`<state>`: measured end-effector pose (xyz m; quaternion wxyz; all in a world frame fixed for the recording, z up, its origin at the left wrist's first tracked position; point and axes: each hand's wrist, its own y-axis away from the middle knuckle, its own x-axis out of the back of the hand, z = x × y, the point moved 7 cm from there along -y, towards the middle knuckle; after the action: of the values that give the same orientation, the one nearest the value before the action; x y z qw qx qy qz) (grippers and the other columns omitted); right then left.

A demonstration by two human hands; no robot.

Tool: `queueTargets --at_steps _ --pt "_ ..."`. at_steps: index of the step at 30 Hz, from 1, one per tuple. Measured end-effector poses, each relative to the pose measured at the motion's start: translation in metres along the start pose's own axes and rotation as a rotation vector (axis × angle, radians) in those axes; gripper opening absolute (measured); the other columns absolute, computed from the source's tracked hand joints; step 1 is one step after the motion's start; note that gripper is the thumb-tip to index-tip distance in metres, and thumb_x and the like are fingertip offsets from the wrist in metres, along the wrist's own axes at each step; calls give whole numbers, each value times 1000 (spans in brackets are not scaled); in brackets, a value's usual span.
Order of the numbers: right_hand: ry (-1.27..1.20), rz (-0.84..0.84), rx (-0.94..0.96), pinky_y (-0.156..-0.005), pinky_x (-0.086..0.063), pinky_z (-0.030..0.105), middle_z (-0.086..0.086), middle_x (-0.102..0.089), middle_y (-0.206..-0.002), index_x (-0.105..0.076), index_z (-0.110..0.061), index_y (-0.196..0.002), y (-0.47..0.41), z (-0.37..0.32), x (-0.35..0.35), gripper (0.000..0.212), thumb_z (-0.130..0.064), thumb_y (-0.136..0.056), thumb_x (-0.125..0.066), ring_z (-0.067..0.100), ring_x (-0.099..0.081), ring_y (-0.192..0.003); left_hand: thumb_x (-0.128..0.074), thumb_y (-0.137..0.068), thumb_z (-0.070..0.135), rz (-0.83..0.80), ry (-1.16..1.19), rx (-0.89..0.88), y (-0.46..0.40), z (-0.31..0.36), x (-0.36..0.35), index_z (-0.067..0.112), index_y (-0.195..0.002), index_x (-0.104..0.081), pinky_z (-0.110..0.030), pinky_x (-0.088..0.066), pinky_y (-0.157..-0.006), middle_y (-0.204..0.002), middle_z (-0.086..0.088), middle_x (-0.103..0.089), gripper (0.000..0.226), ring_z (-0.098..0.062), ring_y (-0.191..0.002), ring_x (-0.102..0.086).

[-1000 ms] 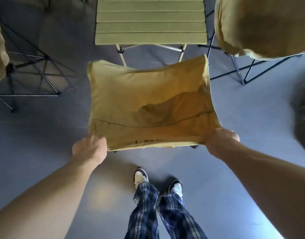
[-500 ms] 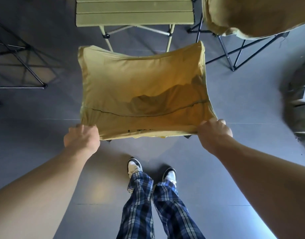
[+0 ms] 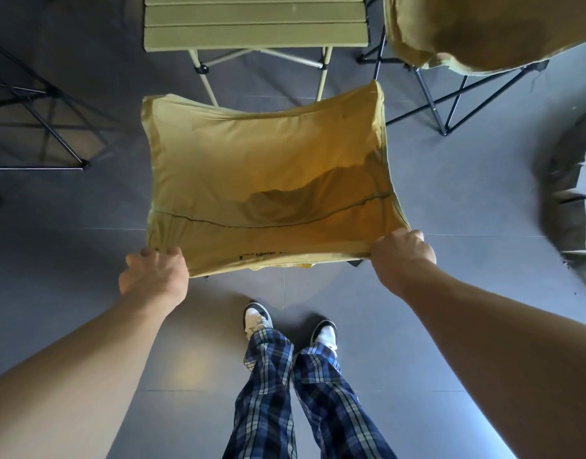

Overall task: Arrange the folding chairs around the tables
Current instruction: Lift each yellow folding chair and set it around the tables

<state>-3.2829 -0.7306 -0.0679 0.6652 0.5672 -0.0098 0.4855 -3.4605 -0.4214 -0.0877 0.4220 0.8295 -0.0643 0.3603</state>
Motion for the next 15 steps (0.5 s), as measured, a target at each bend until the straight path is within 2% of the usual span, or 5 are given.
queueTargets --at_steps 7,10,12,13,15 --pt "-31 -25 -4 -85 -51 36 16 -52 -127 -50 -8 -138 1 -1 -2 47 -30 -97 -55 33 -50 -117 -51 -89 22 36 -62 -54 1 -3 7 25 -119 -56 -40 -41 -90 -125 -10 -50 30 -31 -118 -41" --pt "4 -131 39 -88 -50 41 5 -61 -120 -61 -21 -125 3 -10 7 70 -76 -86 -39 30 -58 -110 -53 -92 38 58 -9 -150 5 -5 7 18 -114 -60 -43 -42 -91 -130 -8 -43 30 -31 -119 -39" --pt "46 -148 117 -93 -48 46 3 -62 -120 -63 -25 -119 11 -28 24 89 -91 -74 -22 31 -59 -112 -54 -91 47 47 48 -208 13 -12 14 15 -112 -63 -46 -43 -94 -137 -7 -38 40 -32 -124 -37" --pt "43 -127 171 -96 -46 46 3 -62 -122 -62 -27 -120 17 -39 36 90 -91 -75 -18 31 -58 -114 -54 -90 51 37 66 -252 15 -12 21 15 -112 -65 -46 -42 -96 -138 -6 -39 43 -32 -126 -37" --pt "47 -60 296 -91 -46 44 1 -63 -119 -62 -30 -119 33 -66 69 73 -79 -87 -20 27 -59 -109 -53 -90 52 29 153 -323 18 -18 42 14 -103 -69 -45 -41 -97 -136 -3 -46 43 -30 -128 -40"
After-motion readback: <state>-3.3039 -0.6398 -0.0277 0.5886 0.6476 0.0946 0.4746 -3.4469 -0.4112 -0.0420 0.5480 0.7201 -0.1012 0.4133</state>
